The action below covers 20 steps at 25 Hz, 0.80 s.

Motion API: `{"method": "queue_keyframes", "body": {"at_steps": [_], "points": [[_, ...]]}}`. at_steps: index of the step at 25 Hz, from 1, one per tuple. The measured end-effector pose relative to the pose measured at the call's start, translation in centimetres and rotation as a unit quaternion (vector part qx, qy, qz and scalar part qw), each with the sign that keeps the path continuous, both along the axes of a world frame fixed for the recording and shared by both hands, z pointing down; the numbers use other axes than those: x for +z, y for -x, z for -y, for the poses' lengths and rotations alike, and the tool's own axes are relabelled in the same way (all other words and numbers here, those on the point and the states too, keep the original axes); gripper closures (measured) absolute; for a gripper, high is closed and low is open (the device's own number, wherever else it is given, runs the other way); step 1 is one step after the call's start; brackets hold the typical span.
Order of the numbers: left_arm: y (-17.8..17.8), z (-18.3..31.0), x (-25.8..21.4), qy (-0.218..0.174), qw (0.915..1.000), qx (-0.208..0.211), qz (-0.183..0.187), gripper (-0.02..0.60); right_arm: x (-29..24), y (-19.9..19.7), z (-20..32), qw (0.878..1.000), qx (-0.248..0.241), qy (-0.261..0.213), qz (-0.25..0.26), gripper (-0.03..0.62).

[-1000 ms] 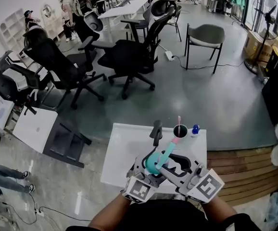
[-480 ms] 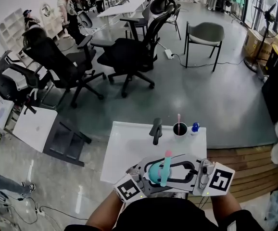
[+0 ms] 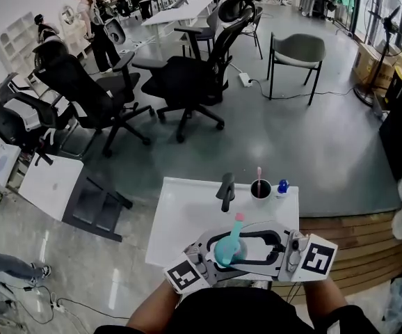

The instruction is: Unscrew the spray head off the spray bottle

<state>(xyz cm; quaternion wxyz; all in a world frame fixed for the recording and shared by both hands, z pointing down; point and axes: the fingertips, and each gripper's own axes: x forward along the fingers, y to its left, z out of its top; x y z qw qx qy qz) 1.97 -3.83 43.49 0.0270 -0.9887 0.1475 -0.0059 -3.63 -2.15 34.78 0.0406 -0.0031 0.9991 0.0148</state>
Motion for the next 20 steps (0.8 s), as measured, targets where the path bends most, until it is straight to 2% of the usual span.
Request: {"method": "queue_keyframes", "body": {"at_steps": [3,6,8,10,12,16,20], "points": [[1.2,2.0,0.6,0.009,0.998,-0.062,0.005,0.133,0.3,0.3,1.7,0.998,0.058,0.005,0.002,0.373],[2.3,4.1,1.2,0.001,0.9908,-0.133,0.025,0.133,0.5,0.5,2.8,0.995,0.103,0.011,0.002,0.382],[2.9,4.9,1.9,-0.014,0.9857,-0.161,0.049,0.133,0.5,0.7,2.9,0.993,0.119,0.02,0.006,0.385],[3.2,5.3,2.6,-0.031,0.9816,-0.173,0.074,0.133,0.5,0.9,3.0,0.991,0.13,0.03,0.012,0.387],[3.1,5.6,2.6,-0.033,0.9787,-0.187,0.079,0.133,0.7,0.9,3.3,0.988,0.147,0.038,0.016,0.387],[3.0,5.7,3.5,-0.052,0.9744,-0.19,0.109,0.133,0.7,1.0,3.9,0.983,0.175,0.046,0.029,0.398],[2.7,5.6,3.4,-0.054,0.9759,-0.183,0.105,0.133,0.5,0.9,4.0,0.981,0.188,0.042,0.036,0.447]]}}
